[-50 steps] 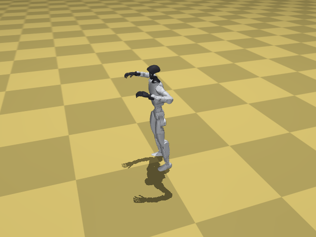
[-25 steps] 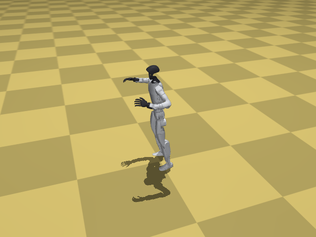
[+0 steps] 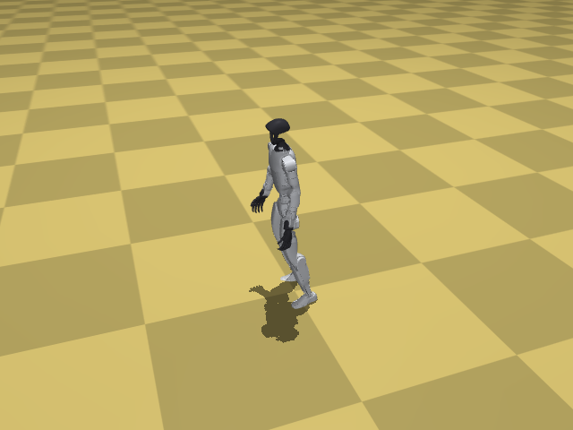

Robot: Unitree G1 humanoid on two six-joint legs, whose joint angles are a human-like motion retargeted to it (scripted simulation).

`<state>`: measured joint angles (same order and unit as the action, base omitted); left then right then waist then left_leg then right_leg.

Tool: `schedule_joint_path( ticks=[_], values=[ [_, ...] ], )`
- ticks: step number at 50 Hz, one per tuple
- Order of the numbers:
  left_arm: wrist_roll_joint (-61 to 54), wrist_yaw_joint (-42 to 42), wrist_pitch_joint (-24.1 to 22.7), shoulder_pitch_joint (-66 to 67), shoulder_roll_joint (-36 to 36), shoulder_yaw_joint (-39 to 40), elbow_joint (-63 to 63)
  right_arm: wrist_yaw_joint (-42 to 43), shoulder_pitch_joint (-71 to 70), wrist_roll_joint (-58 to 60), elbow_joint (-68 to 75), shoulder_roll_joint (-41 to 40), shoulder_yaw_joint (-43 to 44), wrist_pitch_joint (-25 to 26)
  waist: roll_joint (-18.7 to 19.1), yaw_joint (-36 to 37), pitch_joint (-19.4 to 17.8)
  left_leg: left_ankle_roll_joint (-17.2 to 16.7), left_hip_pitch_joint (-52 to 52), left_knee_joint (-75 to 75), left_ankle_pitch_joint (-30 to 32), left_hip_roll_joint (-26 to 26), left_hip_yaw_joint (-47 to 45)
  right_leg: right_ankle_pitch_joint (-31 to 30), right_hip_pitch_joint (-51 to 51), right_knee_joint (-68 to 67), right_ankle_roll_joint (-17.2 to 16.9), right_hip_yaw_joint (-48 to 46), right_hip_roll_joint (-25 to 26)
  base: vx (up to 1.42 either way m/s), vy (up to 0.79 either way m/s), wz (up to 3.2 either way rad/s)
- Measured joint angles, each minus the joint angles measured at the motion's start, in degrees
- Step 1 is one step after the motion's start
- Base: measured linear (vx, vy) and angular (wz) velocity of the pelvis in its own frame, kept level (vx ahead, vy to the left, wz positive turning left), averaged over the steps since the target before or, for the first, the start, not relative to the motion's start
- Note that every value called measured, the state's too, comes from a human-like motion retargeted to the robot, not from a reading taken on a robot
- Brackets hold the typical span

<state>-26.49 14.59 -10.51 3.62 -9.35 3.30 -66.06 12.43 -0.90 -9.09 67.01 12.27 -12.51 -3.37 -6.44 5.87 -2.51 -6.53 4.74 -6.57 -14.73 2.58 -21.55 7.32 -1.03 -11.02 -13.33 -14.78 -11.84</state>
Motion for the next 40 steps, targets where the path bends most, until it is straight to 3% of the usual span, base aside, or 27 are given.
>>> schedule_joint_path(
  ticks=[5, 13, 25, 30, 35, 40],
  values=[
    [5.9, -1.0, -1.9, 1.4, -1.0, -0.7, 2.5, -1.0, 3.5, 2.1, -4.9, 0.5, -2.2, -3.2, -0.5, 1.1, 0.6, 0.2, 0.2, -0.7, 0.1, -0.1, 0.1, -0.4, -0.5, -0.3, -0.1, -0.3, -0.3, 0.06, 0.03, 0.05],
    [14.9, 2.8, 0.6, -5.5, -5.8, -8.2, -1.7, 2.1, 1.6, 2.5, -3.8, 0.9, -3.4, -2.8, -0.9, 2.0, 1.0, 0.5, -0.9, -1.6, -0.3, -0.1, 1.3, -0.6, 0.1, -1.5, 0.9, -1.1, -0.8, 0.00, 0.01, 0.03],
    [19.2, -3.4, -1.7, -10.4, -11.4, -18.1, 11.8, 0.5, -4.9, 3.3, -13.5, 4.6, -2.1, -3.8, 2.8, -0.1, -1.3, -1.3, -1.1, 2.0, -1.2, 3.3, 0.9, -2.5, 15.5, -22.2, 7.3, 2.9, 1.7, -0.04, 0.03, -0.11],
    [19.7, -4.5, -2.1, -12.3, -12.0, -16.3, 11.5, 0.3, -5.0, 3.8, -17.4, 4.8, -1.7, -4.5, 3.3, -1.1, -1.6, -2.5, -1.8, 3.8, -0.4, 3.2, -0.3, -0.1, 19.2, -12.7, 5.6, 3.3, 4.6, 0.02, -0.06, -0.17],
    [16.1, -0.1, -2.5, -12.8, -9.4, -10.2, 10.2, 1.1, -5.2, 7.9, -16.5, 5.3, -2.6, -2.9, 3.4, -1.7, -3.3, -2.6, -0.6, 5.1, -1.1, 1.2, -0.9, -7.7, 15.6, 6.8, 1.0, 5.8, 6.5, 0.12, -0.11, -0.04],
    [14.3, 2.2, -2.9, -10.2, -6.2, -5.9, 11.3, 1.1, -5.2, 11.1, -11.7, 6.2, -3.0, -0.9, 4.2, -1.4, -4.5, 0.0, -0.4, 2.8, -1.3, 0.1, -1.4, -10.9, 12.7, 11.5, -1.1, 7.0, 5.9, 0.17, -0.13, -0.06]
  ],
)
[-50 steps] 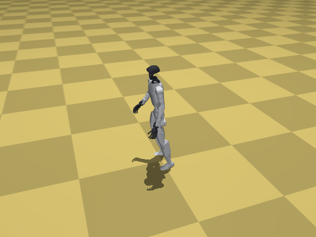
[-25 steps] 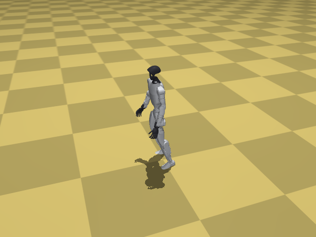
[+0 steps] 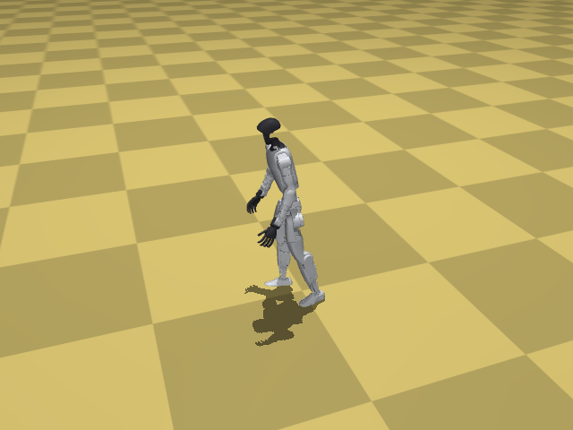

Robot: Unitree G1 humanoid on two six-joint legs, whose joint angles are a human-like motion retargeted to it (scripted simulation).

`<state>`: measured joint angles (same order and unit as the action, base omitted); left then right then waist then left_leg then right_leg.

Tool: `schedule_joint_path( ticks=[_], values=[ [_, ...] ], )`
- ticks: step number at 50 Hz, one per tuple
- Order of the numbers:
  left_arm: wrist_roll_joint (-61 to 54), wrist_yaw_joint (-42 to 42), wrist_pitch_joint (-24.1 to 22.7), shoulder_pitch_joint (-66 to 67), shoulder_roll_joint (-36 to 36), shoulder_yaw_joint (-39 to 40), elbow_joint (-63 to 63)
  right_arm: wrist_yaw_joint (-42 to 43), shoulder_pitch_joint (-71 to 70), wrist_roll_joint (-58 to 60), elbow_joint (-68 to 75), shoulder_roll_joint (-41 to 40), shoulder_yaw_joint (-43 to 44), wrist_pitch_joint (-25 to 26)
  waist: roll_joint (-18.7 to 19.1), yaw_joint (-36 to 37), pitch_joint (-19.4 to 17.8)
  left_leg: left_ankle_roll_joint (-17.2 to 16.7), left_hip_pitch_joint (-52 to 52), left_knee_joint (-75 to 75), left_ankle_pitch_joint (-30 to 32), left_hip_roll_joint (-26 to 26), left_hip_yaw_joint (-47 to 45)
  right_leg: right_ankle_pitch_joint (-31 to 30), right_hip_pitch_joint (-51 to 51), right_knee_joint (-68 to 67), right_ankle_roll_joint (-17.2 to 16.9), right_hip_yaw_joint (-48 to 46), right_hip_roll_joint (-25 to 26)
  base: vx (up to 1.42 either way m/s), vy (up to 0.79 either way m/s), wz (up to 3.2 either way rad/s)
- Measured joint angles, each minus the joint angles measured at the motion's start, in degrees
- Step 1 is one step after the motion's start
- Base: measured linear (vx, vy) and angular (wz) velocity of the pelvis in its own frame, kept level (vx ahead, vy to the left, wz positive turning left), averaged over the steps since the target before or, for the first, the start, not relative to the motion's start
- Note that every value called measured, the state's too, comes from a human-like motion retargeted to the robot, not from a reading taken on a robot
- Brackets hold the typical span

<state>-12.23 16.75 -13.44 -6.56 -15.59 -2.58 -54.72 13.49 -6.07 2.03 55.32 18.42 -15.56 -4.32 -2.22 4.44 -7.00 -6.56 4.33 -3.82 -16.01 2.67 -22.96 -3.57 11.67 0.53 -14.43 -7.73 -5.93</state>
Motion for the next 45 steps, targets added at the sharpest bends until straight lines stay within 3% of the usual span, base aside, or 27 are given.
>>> schedule_joint_path(
  ticks=[5, 8, 12, 17, 22, 33, 39, 45],
  values=[
    [1.2, -3.8, 0.8, 2.9, 1.3, -0.5, 0.8, -1.4, 1.1, -2.3, 4.8, 0.4, 2.0, 1.6, -0.9, 0.7, -1.3, 4.6, -4.0, -8.7, 0.1, -1.0, 0.4, 1.1, -1.5, -0.9, -0.6, -0.6, -2.2, 0.16, -0.14, 0.07],
    [1.3, -6.2, 1.3, 4.0, 1.4, -1.3, 0.4, -2.1, 2.4, -4.7, 5.7, 0.5, 3.0, 2.0, -1.8, 1.1, -1.8, 5.7, -7.1, -12.2, -0.9, -1.2, -0.3, 1.7, -1.8, -1.6, -0.6, -1.0, -2.9, 0.13, -0.12, 0.15],
    [0.5, -6.7, 1.8, 4.7, 1.4, -1.6, -1.2, -2.5, 3.8, -6.1, 4.7, 0.9, 3.2, 1.6, -2.1, 1.4, -2.2, 4.4, -9.0, -8.3, -0.8, -0.7, -3.5, 2.6, -1.8, -2.2, -0.6, -1.6, -2.5, 0.12, -0.07, 0.12],
    [-0.6, -4.4, 1.7, 4.6, 2.0, -1.3, -3.8, -2.3, 4.9, -5.2, 2.1, 1.7, 2.7, 0.6, -0.8, 1.6, -2.5, 1.3, -8.4, 2.2, 4.9, 0.3, -5.9, 3.8, -2.4, -2.4, -0.6, -2.7, -0.3, 0.12, -0.03, 0.04],
    [-1.4, -3.0, 1.5, 5.6, 2.3, -2.1, -3.5, -1.8, 5.5, -4.9, 1.2, 1.8, 2.3, 0.2, -0.4, 1.8, -2.0, 0.6, -7.8, 5.6, 8.2, 1.1, -4.5, 4.4, -2.9, -2.7, -0.6, -3.4, 1.0, 0.12, 0.00, 0.03],
    [0.3, -3.7, 1.2, 6.5, 2.2, -4.0, -0.6, -1.4, 7.1, -5.9, 3.3, -0.3, 2.6, 0.2, -1.2, 2.4, 3.4, -0.7, -6.6, 6.0, 8.4, 1.3, -3.0, 5.6, -3.6, -5.3, -0.6, -6.2, 0.6, 0.15, 0.06, 0.17],
    [1.7, -3.5, 1.1, 6.1, 2.5, -5.5, -1.2, -1.7, 8.5, -6.3, 4.4, -1.8, 1.5, 0.3, -2.2, 2.4, 7.7, -2.6, -5.2, 7.0, 12.9, -0.2, -0.6, 3.2, -4.9, -7.4, -0.6, -7.7, -1.9, 0.18, 0.16, 0.43],
    [1.7, -3.6, 0.8, 6.0, 2.5, -8.2, -1.2, -2.0, 8.4, -6.5, 4.2, -2.3, -0.7, 0.3, -2.9, 3.2, 10.7, -4.6, -4.1, 7.0, 19.7, -1.1, 3.5, -3.0, -6.6, -8.4, 0.5, -8.1, -4.1, 0.15, 0.14, 0.37]
  ],
)
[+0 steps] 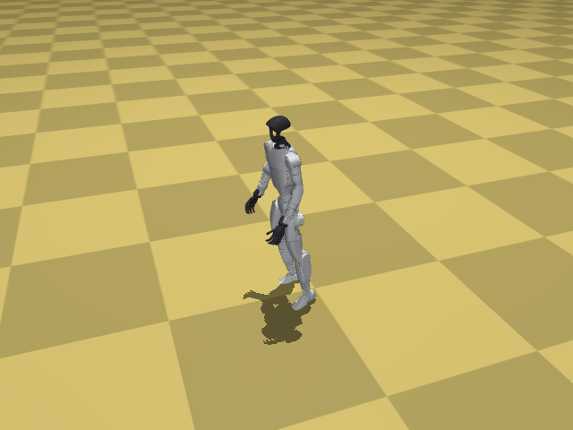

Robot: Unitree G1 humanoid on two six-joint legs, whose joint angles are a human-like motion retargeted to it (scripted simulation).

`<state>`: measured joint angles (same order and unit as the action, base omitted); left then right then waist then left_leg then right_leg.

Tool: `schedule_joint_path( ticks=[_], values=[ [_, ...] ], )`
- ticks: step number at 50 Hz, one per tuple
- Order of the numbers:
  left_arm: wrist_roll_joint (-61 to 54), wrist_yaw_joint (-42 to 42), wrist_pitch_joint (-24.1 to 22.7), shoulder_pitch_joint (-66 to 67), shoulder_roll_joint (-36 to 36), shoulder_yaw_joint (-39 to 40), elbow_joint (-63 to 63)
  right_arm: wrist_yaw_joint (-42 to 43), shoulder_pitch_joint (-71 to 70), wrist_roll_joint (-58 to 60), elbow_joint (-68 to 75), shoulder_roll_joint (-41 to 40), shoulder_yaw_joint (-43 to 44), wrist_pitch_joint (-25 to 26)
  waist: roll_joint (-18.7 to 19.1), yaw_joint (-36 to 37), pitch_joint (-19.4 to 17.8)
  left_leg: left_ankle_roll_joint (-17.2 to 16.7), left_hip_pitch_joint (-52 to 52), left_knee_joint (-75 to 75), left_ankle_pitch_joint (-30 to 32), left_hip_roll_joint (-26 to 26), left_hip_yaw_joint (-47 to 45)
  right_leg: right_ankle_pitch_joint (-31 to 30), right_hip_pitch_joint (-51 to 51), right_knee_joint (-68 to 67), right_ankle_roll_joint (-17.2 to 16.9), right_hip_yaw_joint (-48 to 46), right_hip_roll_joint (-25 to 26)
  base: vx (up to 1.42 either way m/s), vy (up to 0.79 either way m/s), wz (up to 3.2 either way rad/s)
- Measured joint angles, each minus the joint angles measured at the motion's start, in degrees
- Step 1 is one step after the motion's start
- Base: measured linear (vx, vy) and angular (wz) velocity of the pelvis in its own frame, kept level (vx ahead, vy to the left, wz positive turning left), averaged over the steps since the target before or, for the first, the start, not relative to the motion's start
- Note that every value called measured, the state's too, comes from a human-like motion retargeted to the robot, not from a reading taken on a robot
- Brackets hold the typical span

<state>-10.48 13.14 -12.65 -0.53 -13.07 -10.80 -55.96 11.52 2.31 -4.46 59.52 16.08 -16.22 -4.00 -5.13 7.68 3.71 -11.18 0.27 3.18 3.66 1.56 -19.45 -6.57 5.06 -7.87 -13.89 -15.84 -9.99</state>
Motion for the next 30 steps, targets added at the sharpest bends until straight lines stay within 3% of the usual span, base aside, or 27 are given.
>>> schedule_joint_path(
  ticks=[6, 13, 24, 30],
  values=[
    [1.0, -1.0, -0.5, -0.2, -1.2, -5.7, -0.3, 0.0, -1.4, 0.5, -1.8, 0.5, -1.4, -0.3, -0.1, 1.3, 2.1, -1.0, -0.2, -1.5, 4.2, 0.6, 3.3, -6.7, -1.3, 0.5, 0.0, 0.3, -0.3, 0.10, 0.08, 0.23],
    [4.4, -2.4, -0.8, -3.0, -2.3, -11.2, -4.7, -0.8, -3.5, 1.7, -1.8, 0.1, -2.2, -0.7, -1.0, 3.3, 5.1, -1.1, -1.3, -2.2, 5.9, 1.8, 6.3, -10.5, -1.9, 1.7, -1.1, 1.5, 1.0, 0.05, 0.02, 0.18],
    [-8.2, 1.3, -1.2, -5.9, 1.5, 4.2, -8.0, -4.1, -7.0, 4.2, 2.5, -1.5, -4.1, 0.9, -4.9, 9.1, 7.9, -3.7, -1.2, -2.0, 6.4, 2.4, 10.7, -11.5, -2.9, 2.5, -1.1, 2.5, 1.6, 0.03, 0.04, 0.07],
    [-8.1, 0.7, -1.5, -4.5, -0.5, 3.6, -8.2, -4.4, -7.0, 4.1, 2.1, -0.7, -4.4, 0.3, -6.0, 12.3, 8.9, -3.4, -0.7, -2.4, 6.0, 2.1, 12.0, -12.9, -3.4, 1.8, -1.1, 1.7, 1.2, 0.06, 0.10, 0.11]
  ],
)
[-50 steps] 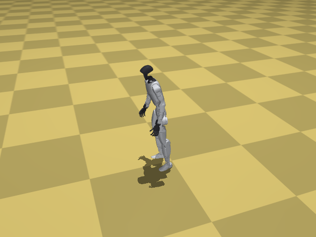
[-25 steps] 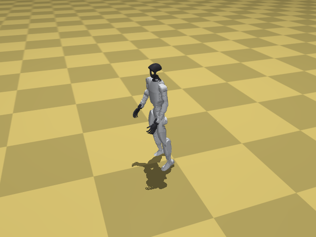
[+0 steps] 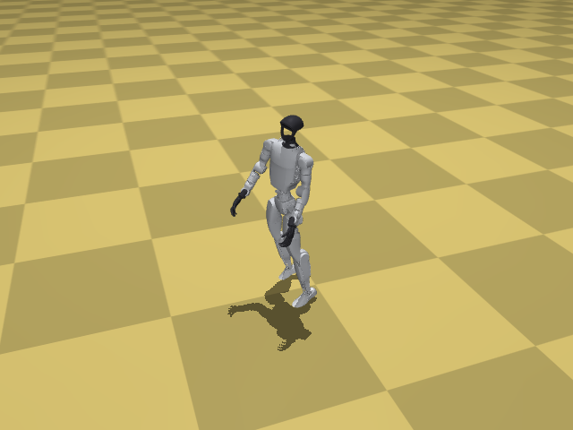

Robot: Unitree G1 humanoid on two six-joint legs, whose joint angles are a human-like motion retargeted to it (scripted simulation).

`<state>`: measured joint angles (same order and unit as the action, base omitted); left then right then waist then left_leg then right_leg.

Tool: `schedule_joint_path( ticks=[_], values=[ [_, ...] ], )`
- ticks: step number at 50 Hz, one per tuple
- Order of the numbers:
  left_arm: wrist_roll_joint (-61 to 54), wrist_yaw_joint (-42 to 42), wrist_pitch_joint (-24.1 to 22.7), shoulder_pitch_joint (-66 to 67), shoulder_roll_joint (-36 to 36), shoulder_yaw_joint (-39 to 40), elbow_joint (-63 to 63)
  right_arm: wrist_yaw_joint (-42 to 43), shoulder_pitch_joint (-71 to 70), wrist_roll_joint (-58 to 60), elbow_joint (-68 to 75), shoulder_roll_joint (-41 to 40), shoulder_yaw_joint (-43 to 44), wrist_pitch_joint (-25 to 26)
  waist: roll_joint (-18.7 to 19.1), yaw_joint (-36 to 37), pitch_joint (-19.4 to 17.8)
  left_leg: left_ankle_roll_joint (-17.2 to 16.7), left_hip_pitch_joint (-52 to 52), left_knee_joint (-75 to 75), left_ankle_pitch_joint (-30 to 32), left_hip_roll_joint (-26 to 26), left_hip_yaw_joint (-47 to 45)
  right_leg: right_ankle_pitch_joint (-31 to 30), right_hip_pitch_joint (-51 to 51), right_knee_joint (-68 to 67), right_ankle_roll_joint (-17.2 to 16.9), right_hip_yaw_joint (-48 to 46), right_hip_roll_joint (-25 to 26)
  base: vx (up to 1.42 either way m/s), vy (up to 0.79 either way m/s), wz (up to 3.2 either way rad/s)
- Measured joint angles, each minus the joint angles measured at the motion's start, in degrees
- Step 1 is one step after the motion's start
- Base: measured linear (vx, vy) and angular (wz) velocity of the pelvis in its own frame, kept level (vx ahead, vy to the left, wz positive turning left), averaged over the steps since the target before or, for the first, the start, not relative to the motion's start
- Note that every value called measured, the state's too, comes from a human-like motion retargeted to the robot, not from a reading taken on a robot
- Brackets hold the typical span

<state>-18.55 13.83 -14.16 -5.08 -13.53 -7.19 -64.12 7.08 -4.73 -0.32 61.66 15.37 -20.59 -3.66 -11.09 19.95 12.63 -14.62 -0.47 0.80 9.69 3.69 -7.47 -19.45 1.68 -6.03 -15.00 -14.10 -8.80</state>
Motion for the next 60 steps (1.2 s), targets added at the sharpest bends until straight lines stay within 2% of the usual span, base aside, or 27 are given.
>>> schedule_joint_path(
  ticks=[10, 23, 35, 44, 53, 60],
  values=[
    [6.9, -3.6, -0.4, 5.6, -7.6, -8.3, -0.7, 1.1, 1.4, -1.1, -1.4, 1.3, 1.0, -1.4, 0.6, 3.1, 2.0, 0.8, 0.1, -0.3, 1.4, 1.2, 2.4, -4.5, 0.5, -1.6, 0.0, -0.3, 0.7, 0.05, 0.07, 0.13],
    [5.8, -4.0, 0.7, 10.3, -9.8, -3.1, -0.5, 0.7, 3.8, -0.5, -0.4, 2.3, 3.3, -0.3, 1.7, 5.0, 0.6, 5.5, 0.7, -1.4, 2.9, -0.5, -0.1, -6.9, -0.7, -3.4, 0.3, -3.7, -1.4, 0.02, 0.04, 0.12],
    [5.1, -4.5, 0.5, 9.8, -6.7, 0.1, 1.3, -0.3, 5.9, -0.6, 1.4, 2.7, 4.1, 0.0, 2.9, 5.0, -0.5, 3.5, 0.3, 0.2, 3.6, -0.3, 0.8, -6.3, -0.5, -2.7, 0.0, -2.9, -1.0, 0.00, 0.00, 0.00],
    [8.0, -5.7, 0.6, 12.6, -6.7, -0.7, 3.1, 0.2, 4.2, -1.4, 0.6, 2.2, 4.9, -0.4, 4.6, -0.1, -0.8, 2.8, 0.2, 0.4, 1.9, 0.2, -0.4, -3.7, 0.4, -2.0, 0.0, -0.5, -0.2, -0.05, -0.09, -0.24],
    [10.9, -5.7, 0.9, 12.2, -7.9, -2.8, 0.4, 1.2, 3.5, -1.4, 0.6, 2.0, 5.6, -0.8, 6.0, -4.6, -0.5, 0.3, -0.2, -0.5, -0.3, 3.1, -3.0, -0.4, 2.1, -0.7, 0.0, 4.8, 3.2, -0.05, -0.19, -0.55],
    [11.2, -5.1, 1.1, 10.8, -7.8, -3.2, 1.2, 2.3, 4.5, -1.0, 2.3, 2.9, 7.4, -0.1, 7.1, -7.8, -1.1, 1.0, 0.3, -1.6, 0.2, 5.5, -7.0, -0.1, 2.8, -0.2, 0.0, 8.5, 5.9, -0.02, -0.23, -0.54]
  ],
)
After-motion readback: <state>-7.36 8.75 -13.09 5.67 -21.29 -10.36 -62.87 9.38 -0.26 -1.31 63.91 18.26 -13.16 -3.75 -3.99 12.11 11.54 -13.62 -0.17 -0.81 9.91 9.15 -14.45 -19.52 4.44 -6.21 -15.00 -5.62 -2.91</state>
